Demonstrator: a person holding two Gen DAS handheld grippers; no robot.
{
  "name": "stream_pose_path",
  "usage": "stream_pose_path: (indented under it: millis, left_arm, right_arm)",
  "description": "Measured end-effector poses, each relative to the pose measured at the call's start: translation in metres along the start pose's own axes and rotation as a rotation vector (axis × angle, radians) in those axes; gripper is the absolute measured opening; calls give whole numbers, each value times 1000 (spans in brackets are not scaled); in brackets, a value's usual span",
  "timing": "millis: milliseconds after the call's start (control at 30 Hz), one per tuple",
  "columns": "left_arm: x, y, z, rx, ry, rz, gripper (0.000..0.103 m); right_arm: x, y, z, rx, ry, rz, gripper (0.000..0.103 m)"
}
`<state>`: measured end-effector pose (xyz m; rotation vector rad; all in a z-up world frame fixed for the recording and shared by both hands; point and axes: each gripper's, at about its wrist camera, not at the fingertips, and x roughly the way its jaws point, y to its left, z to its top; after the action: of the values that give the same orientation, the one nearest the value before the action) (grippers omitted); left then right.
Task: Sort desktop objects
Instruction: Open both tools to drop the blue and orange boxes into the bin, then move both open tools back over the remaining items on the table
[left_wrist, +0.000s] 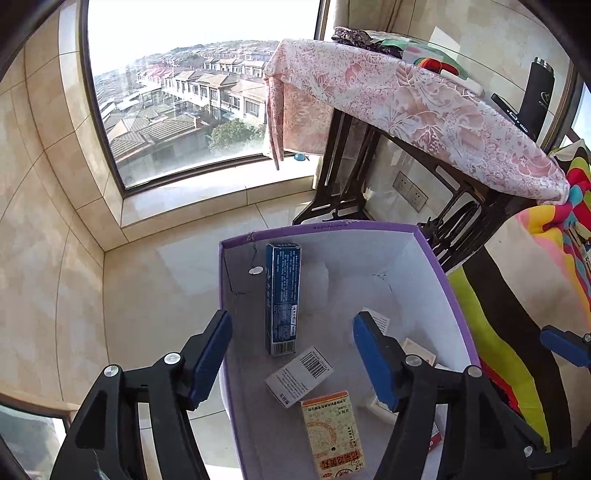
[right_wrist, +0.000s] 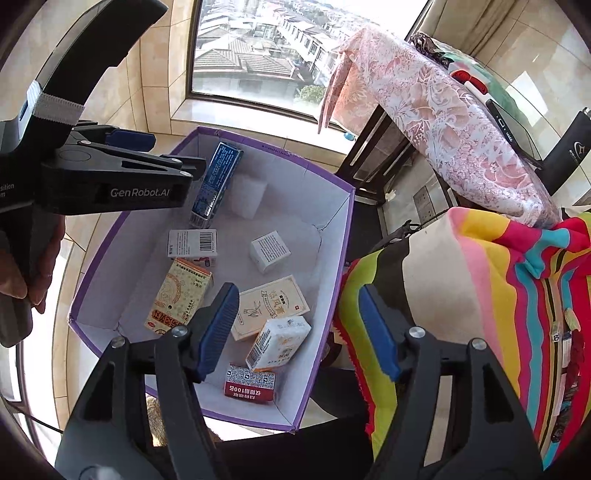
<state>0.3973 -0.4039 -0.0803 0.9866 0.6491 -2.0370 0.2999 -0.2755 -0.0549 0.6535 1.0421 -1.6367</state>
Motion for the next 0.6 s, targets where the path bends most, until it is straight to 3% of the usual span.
stream_pose_path:
  millis: [333, 467, 600]
  left_arm:
    - [-30, -65, 15, 115, -44, -70, 81]
    - [-44, -126, 23, 220, -46, -173, 83]
    - [-49, -213, 27, 368, -5, -304, 84]
  right_arm:
    - [-38, -48, -27, 103, -43, -52, 75]
    - [-68, -98, -62, 178, -84, -112, 79]
    - [-100, -175, -112, 354, -94, -207, 85]
